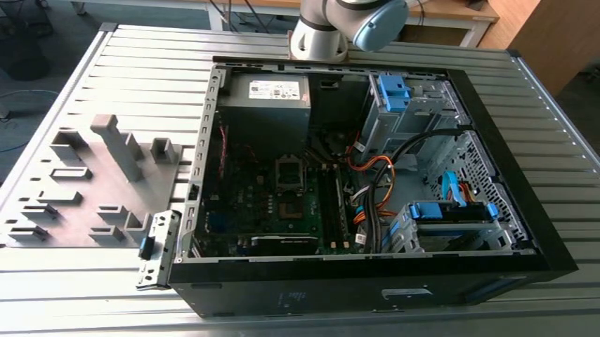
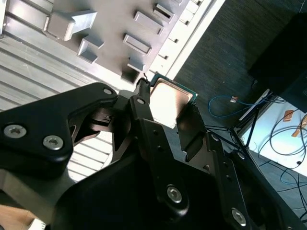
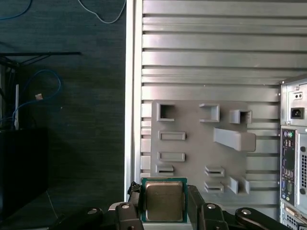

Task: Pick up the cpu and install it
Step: 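Pick up the cpu and move it towards the insertion slot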

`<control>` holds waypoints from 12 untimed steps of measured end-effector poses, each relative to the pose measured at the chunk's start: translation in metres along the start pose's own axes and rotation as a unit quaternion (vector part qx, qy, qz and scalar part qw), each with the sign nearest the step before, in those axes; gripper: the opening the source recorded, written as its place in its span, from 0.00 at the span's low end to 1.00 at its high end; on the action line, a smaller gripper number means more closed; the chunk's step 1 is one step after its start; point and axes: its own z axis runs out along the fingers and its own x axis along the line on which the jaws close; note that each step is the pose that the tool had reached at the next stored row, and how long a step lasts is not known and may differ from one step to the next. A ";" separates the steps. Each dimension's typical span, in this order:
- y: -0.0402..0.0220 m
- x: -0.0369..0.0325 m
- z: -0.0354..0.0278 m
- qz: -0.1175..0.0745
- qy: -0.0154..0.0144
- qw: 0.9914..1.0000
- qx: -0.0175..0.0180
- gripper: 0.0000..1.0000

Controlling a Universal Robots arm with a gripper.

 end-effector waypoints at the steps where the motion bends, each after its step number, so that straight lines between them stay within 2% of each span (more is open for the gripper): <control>1: 0.0000 0.0004 0.0019 0.000 0.000 1.000 0.000 0.47; 8: -0.0001 0.0031 0.0144 0.000 0.000 1.000 0.000 0.47; 12: 0.0000 0.0034 0.0153 0.000 0.000 1.000 0.000 0.47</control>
